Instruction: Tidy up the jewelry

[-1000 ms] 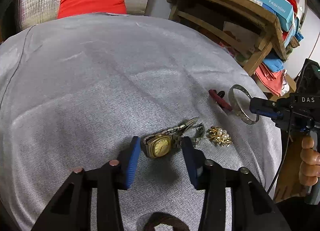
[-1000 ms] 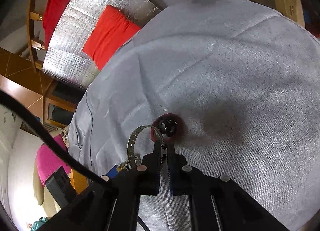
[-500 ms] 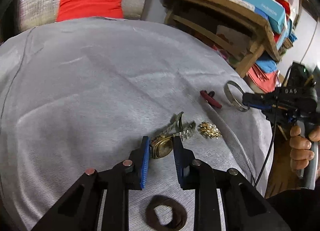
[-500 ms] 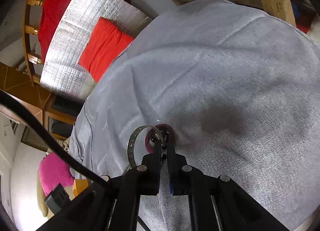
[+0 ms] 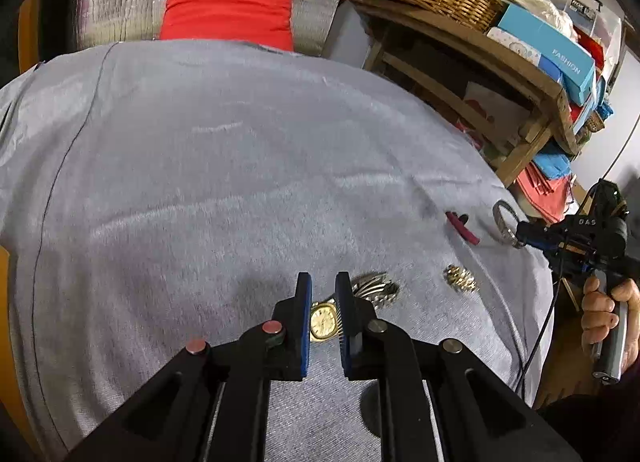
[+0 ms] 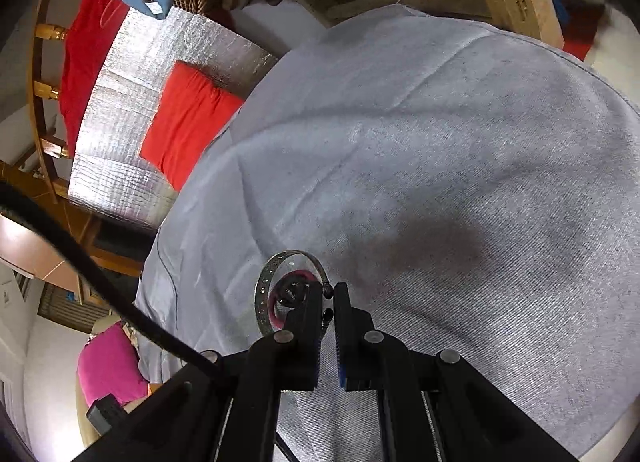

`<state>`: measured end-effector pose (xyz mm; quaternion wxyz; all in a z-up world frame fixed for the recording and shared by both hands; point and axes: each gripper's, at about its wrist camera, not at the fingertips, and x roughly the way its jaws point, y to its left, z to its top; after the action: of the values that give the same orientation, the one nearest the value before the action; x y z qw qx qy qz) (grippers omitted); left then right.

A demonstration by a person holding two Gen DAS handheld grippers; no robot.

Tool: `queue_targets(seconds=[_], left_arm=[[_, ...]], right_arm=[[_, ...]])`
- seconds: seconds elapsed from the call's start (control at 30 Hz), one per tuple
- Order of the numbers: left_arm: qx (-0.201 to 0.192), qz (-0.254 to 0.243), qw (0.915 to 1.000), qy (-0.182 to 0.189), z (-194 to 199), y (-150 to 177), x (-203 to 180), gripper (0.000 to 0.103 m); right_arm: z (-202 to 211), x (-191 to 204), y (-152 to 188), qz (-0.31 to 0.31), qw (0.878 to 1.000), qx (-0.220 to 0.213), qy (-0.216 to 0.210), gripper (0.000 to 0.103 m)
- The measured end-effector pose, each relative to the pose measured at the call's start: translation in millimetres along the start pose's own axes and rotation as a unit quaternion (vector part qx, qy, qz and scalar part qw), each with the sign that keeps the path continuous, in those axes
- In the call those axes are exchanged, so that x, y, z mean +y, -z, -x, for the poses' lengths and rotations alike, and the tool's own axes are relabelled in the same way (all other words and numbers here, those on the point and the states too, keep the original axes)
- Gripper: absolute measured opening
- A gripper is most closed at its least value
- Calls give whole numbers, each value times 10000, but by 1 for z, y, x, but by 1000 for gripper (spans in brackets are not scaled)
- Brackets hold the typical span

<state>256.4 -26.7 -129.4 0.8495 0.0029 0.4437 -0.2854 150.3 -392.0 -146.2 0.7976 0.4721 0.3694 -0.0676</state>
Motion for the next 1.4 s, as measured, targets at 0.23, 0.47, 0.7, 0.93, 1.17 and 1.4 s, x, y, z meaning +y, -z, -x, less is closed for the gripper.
queue_targets(seconds=[0.23,0.47,0.7,0.93,1.17,1.4], left_arm=[[-3,-44,10000,-16,-2,5,-3,74],[440,-594,9964,-404,-39,15,-22,72],[330,-665,9964,-414,-37,15,-29,31],[62,-491,9985,-251,-11,8,-18,31],[-379,-246,9988,-163,18,0,-9,31],[-664,-65,9975,-219,35,-10,-2,5]], right_arm=[[0,3,1,32,10000,-40,10,7],[1,-1,0,-20,10000,-67,52,7],[3,-2,0,-8,10000,-68,61,7],[0,6,4,116,9999,-50,-2,7],[-8,28,16,383,9991,14,-186,7],[-26,52,35,627,9972,263,-297,7]])
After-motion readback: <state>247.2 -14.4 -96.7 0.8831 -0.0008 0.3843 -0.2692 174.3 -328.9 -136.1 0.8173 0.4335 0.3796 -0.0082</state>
